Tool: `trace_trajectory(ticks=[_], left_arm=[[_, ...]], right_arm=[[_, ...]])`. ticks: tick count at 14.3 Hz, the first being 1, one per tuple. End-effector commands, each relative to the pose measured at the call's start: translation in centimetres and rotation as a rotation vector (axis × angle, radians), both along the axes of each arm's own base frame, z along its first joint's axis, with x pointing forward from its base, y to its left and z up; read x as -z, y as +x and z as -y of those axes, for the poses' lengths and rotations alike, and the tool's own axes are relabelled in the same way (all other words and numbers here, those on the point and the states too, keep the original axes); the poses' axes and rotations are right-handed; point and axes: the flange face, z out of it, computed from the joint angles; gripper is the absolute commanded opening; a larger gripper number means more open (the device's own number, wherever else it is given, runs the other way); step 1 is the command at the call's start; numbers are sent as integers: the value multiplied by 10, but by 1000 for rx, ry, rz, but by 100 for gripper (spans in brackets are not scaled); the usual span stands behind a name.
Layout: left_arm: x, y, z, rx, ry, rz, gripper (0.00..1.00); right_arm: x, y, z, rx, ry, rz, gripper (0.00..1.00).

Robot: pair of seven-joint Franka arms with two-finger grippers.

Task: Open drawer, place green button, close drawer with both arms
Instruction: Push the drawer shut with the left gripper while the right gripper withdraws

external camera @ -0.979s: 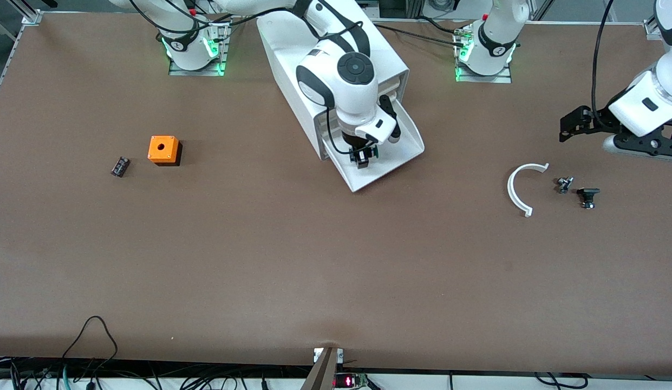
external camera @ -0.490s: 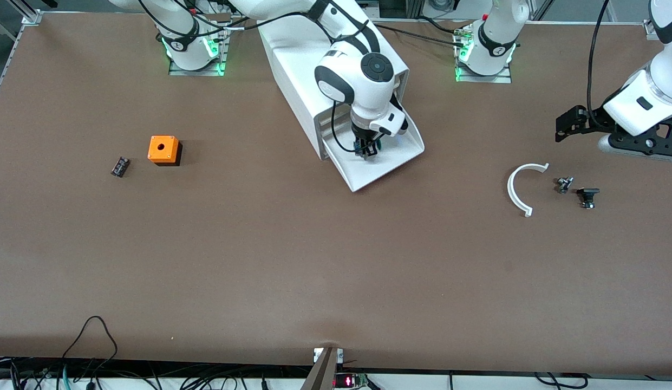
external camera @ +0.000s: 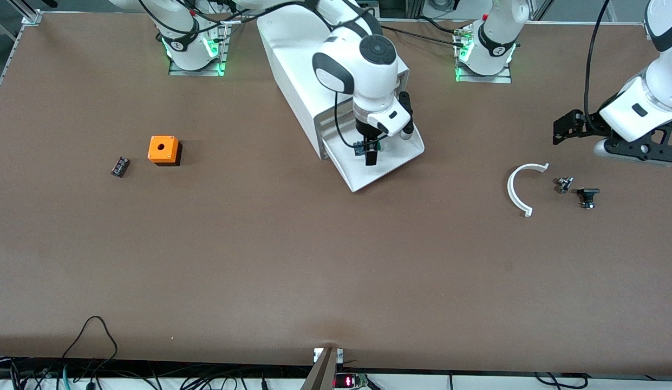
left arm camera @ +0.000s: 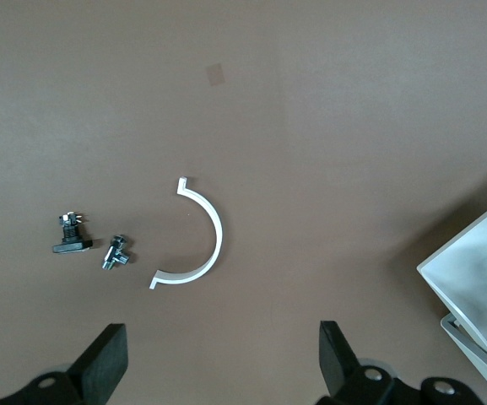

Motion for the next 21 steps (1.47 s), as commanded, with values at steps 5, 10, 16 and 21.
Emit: trace_trajectory(ticks=[5, 10, 16, 21], left_arm=[[101, 44, 55, -141, -175, 44, 100], [218, 42, 140, -290, -202, 108, 100], [302, -4, 250, -483, -193, 43, 100], [336, -60, 291, -446, -142, -44, 100]], right_arm=[[-119, 112, 142, 398, 124, 62, 100], [-124, 163, 273, 781, 103, 18, 100], [-94, 182, 377, 1372, 44, 8, 100], [-136, 172, 527, 1724, 12, -33, 100]])
